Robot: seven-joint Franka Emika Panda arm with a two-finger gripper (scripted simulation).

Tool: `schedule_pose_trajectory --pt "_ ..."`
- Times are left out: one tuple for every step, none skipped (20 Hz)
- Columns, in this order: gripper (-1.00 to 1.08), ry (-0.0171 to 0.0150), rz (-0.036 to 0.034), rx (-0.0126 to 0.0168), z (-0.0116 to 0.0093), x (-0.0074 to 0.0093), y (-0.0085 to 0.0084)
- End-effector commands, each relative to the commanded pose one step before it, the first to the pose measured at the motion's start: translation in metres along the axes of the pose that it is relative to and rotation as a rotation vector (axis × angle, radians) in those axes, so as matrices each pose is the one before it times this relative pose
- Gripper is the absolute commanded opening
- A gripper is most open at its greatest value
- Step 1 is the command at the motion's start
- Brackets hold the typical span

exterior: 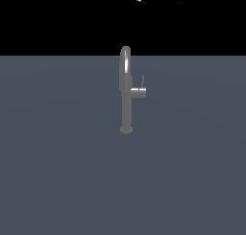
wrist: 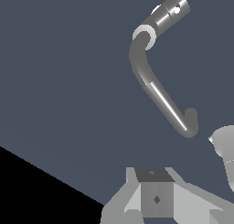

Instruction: Turn on the faucet by rotating a designated handle.

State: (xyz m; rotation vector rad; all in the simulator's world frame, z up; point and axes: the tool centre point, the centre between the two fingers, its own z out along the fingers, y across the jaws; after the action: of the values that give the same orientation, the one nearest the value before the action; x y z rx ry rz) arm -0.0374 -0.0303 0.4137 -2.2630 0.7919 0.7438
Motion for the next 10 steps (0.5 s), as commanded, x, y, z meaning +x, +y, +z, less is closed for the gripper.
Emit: schedule_pose_trajectory --pt "-1.00 -0.04573 0.04940 0.04773 0.00044 0.01839 -0.00094" --pt "-1.00 -0.01868 0.02038 0.01956 0.00017 0.00750 -0.00044" --pt "-1.00 -0.01905 0.02078 0.01995 0.00017 0.00764 -0.00045" --pt "-1.00 -0.01944 0.02122 0.02037 0.00017 0.00778 -0.00046" --pt "-1.00 -0.01988 0.02171 0.02084 0.00017 0.00795 -0.00046" --pt "-1.00 -0.02032 0.02220 0.02131 0.00017 0.00812 -0.00047" --pt "-1.00 -0.02052 0.02244 0.02153 0.00018 0.00819 -0.00048" --pt "-1.00 -0.02065 0.02263 0.02170 0.00019 0.00824 -0.00048" --pt "-1.00 -0.02082 0.02285 0.02190 0.00020 0.00831 -0.00048" --pt "-1.00 -0.02100 0.02309 0.02210 0.00021 0.00838 -0.00049"
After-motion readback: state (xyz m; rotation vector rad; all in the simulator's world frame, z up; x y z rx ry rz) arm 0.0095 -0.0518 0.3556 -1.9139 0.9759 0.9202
